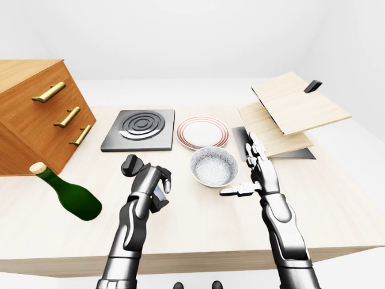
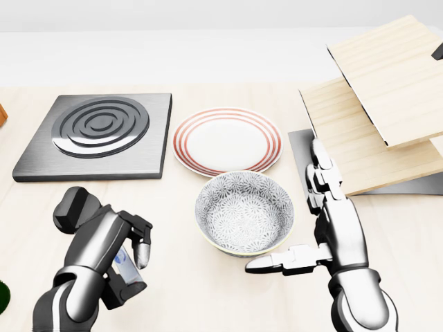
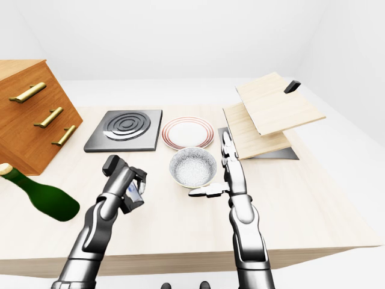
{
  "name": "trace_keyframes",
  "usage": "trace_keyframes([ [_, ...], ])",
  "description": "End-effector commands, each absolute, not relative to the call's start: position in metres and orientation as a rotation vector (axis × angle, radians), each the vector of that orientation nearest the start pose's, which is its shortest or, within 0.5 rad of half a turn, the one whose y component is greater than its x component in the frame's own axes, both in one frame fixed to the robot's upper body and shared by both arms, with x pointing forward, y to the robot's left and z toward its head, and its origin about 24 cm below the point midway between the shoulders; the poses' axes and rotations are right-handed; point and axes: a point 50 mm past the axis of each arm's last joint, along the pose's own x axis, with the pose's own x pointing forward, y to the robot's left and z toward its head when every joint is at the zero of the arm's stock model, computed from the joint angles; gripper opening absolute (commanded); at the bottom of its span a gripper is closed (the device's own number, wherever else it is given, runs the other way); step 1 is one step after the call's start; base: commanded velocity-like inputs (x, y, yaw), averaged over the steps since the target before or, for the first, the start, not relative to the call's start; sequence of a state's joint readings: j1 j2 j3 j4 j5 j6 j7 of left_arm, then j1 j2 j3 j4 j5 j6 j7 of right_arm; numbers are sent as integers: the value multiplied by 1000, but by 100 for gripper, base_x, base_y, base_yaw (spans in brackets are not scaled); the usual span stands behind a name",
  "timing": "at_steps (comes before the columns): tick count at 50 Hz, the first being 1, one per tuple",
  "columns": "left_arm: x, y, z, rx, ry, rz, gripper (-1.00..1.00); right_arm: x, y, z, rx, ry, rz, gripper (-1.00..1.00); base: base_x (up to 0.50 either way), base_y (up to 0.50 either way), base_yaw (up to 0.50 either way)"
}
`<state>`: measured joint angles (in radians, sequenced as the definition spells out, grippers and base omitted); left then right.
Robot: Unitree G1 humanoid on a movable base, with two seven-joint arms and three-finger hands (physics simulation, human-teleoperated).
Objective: Pick up the cream cheese and put it in the bowl.
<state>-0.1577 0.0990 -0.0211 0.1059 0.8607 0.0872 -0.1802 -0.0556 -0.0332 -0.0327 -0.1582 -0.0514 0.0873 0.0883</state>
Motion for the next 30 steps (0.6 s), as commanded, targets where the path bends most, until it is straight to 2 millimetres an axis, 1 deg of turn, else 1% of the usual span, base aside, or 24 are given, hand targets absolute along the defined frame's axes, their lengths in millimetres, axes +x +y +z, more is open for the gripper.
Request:
trace_keyframes([
  [1, 297, 148, 91, 927, -60, -129, -100, 266, -156, 92, -69, -154, 51, 100, 0, 0, 0],
  [4, 303, 140, 105, 940, -108, -144, -100, 264, -155, 94, -71, -164, 53, 100, 0, 0, 0],
  [11, 321, 134, 126, 952, -157, -154, -100, 263, -155, 95, -66, -171, 53, 100, 0, 0, 0],
  [15, 342, 132, 138, 941, -166, -151, -100, 262, -154, 97, -63, -177, 56, 100, 0, 0, 0],
  [17, 349, 129, 143, 941, -173, -153, -100, 261, -154, 99, -65, -188, 56, 100, 0, 0, 0],
  [20, 355, 124, 150, 934, -190, -161, -100, 260, -154, 103, -66, -206, 53, 100, 0, 0, 0],
  [23, 360, 114, 164, 910, -232, -173, -100, 260, -154, 104, -66, -211, 52, 100, 0, 0, 0],
  [27, 368, 104, 167, 872, -239, -184, -100, 259, -156, 106, -50, -219, 46, 100, 0, 0, 0],
  [30, 374, 94, 169, 835, -240, -198, -100, 260, -153, 105, -45, -215, 51, 100, 0, 0, 0],
])
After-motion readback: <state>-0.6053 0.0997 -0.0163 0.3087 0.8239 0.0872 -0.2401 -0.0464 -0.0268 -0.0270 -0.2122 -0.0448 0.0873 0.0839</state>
